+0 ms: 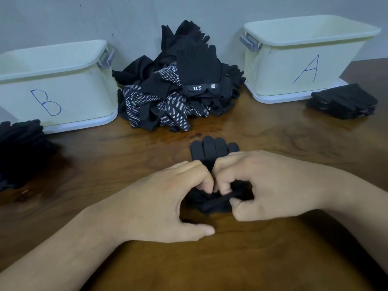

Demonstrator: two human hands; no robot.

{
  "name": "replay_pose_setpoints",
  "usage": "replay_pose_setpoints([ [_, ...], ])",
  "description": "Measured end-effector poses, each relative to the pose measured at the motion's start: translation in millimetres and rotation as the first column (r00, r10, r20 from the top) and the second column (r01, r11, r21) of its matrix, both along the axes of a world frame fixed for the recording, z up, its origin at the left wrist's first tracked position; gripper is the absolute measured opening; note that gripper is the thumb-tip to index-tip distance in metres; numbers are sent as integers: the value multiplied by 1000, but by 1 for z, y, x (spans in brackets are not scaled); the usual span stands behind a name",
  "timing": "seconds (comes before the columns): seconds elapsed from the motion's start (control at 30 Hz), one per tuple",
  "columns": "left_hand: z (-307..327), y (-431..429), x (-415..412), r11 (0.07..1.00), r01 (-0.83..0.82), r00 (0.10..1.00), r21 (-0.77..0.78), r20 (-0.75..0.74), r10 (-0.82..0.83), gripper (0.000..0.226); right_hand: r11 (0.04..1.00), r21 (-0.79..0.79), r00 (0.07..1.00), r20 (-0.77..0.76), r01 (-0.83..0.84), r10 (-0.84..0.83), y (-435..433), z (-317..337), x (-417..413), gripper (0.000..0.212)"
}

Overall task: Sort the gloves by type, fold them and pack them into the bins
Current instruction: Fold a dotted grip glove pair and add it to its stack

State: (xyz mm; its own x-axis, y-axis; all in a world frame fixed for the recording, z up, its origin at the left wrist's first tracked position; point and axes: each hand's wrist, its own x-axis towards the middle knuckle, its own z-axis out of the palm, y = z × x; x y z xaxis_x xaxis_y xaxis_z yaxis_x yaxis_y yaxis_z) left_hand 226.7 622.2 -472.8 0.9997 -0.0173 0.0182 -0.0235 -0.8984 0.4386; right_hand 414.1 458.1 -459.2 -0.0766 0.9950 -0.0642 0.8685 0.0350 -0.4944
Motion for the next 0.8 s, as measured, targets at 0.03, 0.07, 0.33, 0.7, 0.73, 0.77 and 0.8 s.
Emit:
replay_pose_setpoints([
  [0.03,-2,-4,3,999,-42,997,-12,56,43,37,999,19,996,-81,34,-33,-2,4,2,11],
  [0.07,-8,-6,6,998,-58,993,-34,103,62,26,998,19,985,-163,61,-57,-4,10,6,13],
  [0.33,-6,-11,9,919,-268,937,-289,145,318,21,984,-13,971,-160,176,-176,-8,12,29,43],
  [0.7,3,-14,11,781,-364,913,-508,-30,406,27,950,-86,907,-283,301,-313,-2,6,31,64],
  [0.73,1,-13,12,783,-381,906,-491,-29,422,22,944,-91,897,-295,317,-330,-1,6,31,63],
  [0.77,-2,-13,14,789,-398,897,-467,-19,441,17,935,-93,887,-299,341,-353,-1,5,30,62],
  [0.8,-4,-13,16,792,-417,887,-446,-8,462,15,923,-95,878,-286,373,-384,0,3,30,61],
])
